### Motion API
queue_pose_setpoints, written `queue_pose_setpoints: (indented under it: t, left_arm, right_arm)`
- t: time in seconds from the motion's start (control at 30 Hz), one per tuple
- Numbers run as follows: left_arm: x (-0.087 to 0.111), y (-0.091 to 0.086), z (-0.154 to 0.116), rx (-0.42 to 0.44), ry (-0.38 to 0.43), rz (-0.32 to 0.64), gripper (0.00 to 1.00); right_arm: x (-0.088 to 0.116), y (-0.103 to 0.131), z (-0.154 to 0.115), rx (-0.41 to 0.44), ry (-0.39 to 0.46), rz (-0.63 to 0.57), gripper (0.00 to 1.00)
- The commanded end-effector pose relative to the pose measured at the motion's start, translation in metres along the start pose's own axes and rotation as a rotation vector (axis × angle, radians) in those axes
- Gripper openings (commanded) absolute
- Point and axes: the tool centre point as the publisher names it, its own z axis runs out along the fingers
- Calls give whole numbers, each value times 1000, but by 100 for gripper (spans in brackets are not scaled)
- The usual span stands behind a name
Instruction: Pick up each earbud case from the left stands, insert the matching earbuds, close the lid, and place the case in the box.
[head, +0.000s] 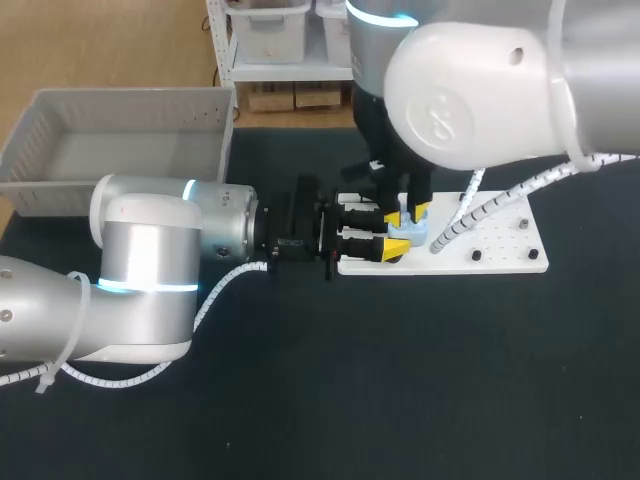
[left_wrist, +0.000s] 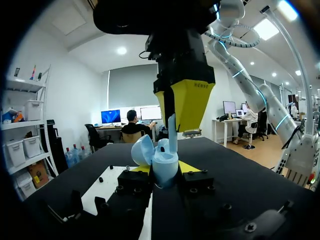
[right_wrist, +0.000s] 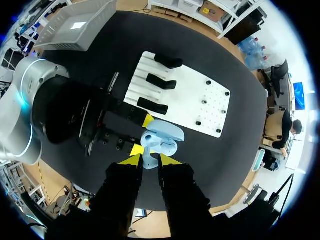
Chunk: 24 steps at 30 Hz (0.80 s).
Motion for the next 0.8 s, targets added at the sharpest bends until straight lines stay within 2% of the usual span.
queue_pose_setpoints:
  t: [0.03,0.8]
  left_arm:
    - [1,-2,0,-8,-2,3,0]
    - [1,-2,0,-8,-2,3,0]
  right_arm:
    - [-2,-1,2,-1,-1,4,0]
    - [-8,-3,6,-8,-6,12,0]
